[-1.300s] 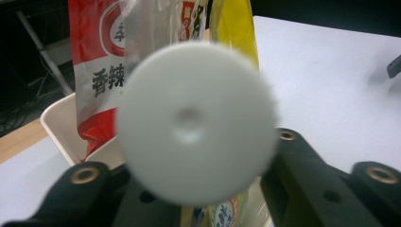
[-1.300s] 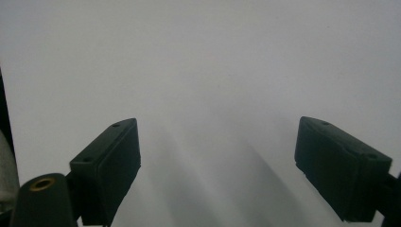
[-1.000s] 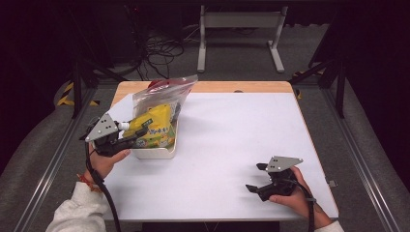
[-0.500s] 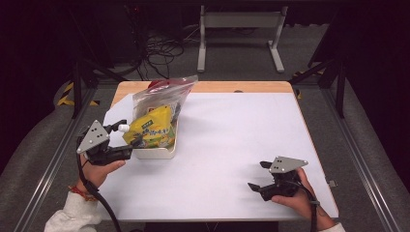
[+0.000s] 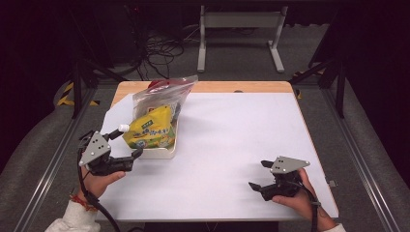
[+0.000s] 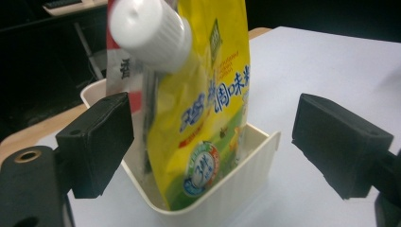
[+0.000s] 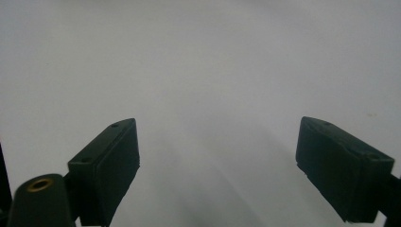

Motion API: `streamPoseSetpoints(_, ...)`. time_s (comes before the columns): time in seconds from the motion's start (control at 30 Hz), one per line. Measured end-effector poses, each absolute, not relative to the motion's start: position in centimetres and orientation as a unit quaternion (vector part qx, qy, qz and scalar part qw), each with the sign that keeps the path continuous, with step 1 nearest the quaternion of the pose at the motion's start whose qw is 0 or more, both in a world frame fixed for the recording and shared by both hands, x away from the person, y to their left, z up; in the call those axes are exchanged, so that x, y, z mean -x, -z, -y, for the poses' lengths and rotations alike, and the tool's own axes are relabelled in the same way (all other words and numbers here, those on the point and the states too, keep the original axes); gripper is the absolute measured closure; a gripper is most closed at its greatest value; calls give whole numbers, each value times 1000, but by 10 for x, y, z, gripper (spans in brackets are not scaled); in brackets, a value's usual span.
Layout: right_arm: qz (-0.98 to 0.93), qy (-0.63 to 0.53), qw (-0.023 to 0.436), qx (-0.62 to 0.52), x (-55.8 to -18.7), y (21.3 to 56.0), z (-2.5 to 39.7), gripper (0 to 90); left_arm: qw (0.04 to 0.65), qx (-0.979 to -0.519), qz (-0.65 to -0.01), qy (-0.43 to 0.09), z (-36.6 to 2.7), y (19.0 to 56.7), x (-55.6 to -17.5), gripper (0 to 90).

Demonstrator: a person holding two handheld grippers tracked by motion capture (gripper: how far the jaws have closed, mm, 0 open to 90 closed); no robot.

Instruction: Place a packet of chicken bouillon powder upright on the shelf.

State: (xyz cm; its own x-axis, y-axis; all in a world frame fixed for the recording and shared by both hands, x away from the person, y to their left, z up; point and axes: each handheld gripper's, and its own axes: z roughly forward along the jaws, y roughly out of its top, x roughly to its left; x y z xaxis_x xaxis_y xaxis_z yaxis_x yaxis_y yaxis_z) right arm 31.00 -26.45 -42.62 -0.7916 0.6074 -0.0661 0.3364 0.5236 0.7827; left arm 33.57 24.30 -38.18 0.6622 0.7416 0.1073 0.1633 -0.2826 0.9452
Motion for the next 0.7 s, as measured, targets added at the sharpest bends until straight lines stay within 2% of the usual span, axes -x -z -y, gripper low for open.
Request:
streamPoseSetpoints(0.2,-853,-406,174,-278,-310,425,266,138,503,-759,-307,-275,-240,392,-331,113)
streamPoseSetpoints(0.7,-851,-406,186,-276,-309,424,266,134,519,-739,-322,-285,-242,404,-308,125)
